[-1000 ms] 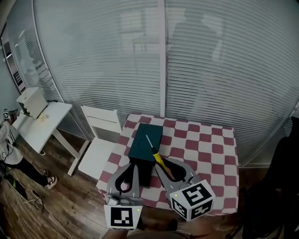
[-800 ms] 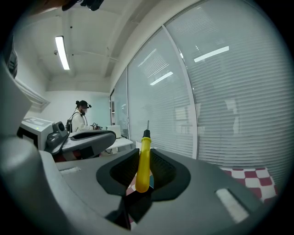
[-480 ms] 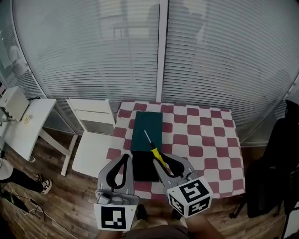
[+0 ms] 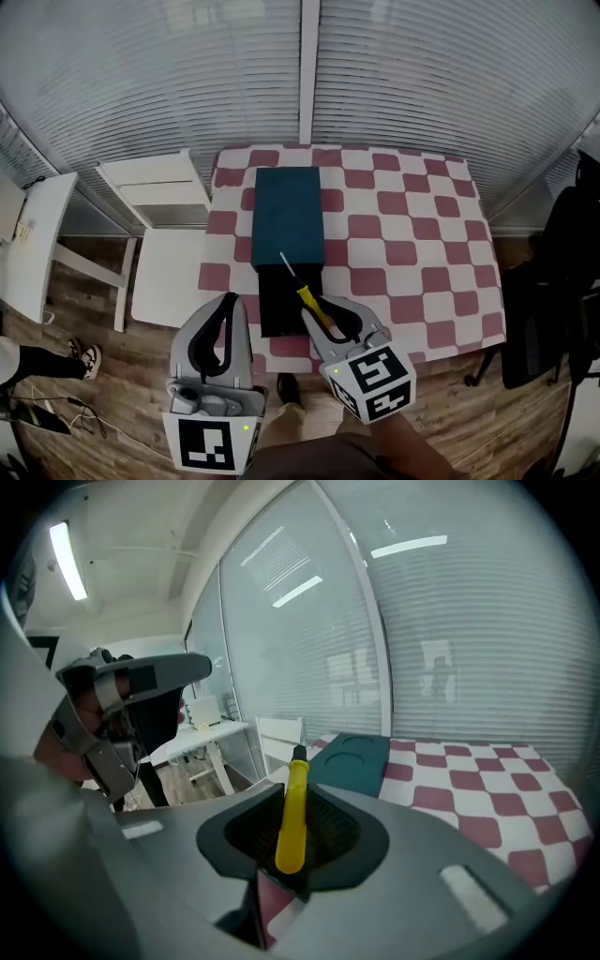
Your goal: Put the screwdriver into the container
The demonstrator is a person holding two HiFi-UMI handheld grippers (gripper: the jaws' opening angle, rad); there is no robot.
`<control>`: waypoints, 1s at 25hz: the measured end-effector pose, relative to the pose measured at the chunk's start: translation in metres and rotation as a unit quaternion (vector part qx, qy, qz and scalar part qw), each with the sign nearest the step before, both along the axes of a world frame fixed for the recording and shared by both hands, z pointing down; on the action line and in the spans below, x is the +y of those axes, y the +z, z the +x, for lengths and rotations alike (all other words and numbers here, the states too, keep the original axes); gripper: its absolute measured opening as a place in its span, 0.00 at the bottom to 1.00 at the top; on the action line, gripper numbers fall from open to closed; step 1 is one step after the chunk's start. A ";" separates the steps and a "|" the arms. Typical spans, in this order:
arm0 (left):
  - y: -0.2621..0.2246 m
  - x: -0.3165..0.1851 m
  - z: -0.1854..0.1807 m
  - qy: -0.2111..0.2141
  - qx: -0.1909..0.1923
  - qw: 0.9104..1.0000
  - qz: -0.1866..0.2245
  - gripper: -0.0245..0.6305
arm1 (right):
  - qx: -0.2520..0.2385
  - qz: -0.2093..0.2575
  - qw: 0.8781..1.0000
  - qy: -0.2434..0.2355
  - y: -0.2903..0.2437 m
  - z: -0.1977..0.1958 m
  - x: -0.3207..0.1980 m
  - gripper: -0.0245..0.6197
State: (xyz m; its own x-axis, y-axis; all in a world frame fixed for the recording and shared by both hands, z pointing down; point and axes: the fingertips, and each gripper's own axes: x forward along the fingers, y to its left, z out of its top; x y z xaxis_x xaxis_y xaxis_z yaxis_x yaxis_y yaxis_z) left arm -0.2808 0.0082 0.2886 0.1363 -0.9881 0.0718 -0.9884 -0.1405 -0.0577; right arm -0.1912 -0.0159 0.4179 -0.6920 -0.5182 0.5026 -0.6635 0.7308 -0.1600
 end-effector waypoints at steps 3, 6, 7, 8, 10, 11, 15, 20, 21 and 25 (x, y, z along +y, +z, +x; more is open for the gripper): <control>0.006 -0.008 0.001 0.010 0.010 1.000 0.008 0.04 | 0.018 -0.021 1.000 0.003 0.024 0.001 0.003 0.19; 0.020 -0.012 -0.002 0.009 0.004 1.000 -0.004 0.04 | 0.037 -0.040 0.998 0.004 0.045 0.003 0.005 0.19; 0.024 -0.013 -0.003 0.009 0.005 1.000 -0.009 0.04 | 0.044 -0.045 0.998 0.004 0.051 0.003 0.006 0.19; 0.028 -0.013 -0.003 0.010 0.007 1.000 -0.015 0.04 | 0.049 -0.049 0.998 0.003 0.056 0.003 0.006 0.19; 0.036 -0.014 -0.004 0.011 0.014 0.999 -0.028 0.04 | 0.057 -0.061 0.997 0.001 0.066 0.001 0.008 0.19; 0.038 -0.014 -0.005 0.011 0.015 0.999 -0.031 0.04 | 0.060 -0.067 0.996 0.001 0.070 0.000 0.008 0.19; 0.043 -0.021 -0.013 0.012 0.018 0.999 -0.035 0.04 | 0.074 -0.089 0.993 0.000 0.083 -0.004 0.005 0.19; 0.054 -0.030 -0.019 0.013 0.025 0.998 -0.048 0.04 | 0.092 -0.108 0.990 -0.005 0.098 -0.007 0.000 0.19; 0.057 -0.031 -0.020 0.012 0.027 0.998 -0.051 0.04 | 0.095 -0.112 0.989 -0.007 0.101 -0.009 -0.001 0.19; 0.063 -0.039 -0.027 0.009 0.030 0.998 -0.059 0.04 | 0.106 -0.124 0.986 -0.018 0.107 -0.016 -0.006 0.19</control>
